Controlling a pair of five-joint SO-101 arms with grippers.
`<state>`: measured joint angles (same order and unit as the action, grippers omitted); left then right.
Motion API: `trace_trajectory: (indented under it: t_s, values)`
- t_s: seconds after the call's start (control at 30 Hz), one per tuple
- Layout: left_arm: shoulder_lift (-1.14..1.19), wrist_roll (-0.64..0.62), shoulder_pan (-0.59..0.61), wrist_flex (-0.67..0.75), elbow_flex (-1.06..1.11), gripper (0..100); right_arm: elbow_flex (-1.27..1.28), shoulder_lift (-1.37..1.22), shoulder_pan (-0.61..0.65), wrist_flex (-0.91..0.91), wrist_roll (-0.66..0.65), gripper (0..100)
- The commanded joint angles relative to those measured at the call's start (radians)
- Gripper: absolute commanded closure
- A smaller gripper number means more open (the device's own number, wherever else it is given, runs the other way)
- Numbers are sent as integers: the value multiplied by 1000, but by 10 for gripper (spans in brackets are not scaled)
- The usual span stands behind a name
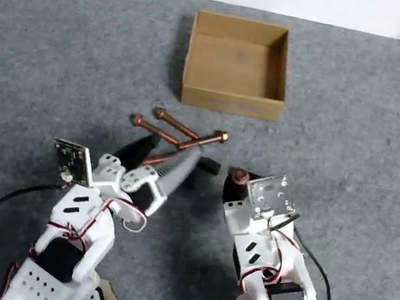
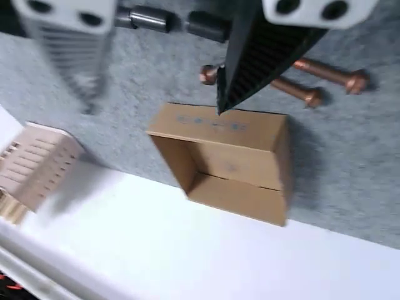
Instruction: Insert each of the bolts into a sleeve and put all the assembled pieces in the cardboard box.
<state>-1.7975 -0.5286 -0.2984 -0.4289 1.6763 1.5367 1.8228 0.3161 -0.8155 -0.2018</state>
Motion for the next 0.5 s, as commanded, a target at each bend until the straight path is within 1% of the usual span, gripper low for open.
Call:
trace_trajectory:
  t_s: [0.0, 0.17, 0.23, 0.37, 0.47]
  values:
    - [-16, -8, 62, -49, 19, 836, -25, 4, -12, -19, -11, 994]
    - [-16, -9, 64, -123, 19, 832, -28, 4, -12, -79, -14, 994]
    - [-16, -6, 64, -147, 19, 832, -30, 2, -12, -94, -41, 994]
    - [-16, -3, 68, -173, 19, 832, -31, -2, -12, -88, -49, 994]
    - [-16, -3, 70, -176, 19, 832, -76, -68, -12, -62, -48, 994]
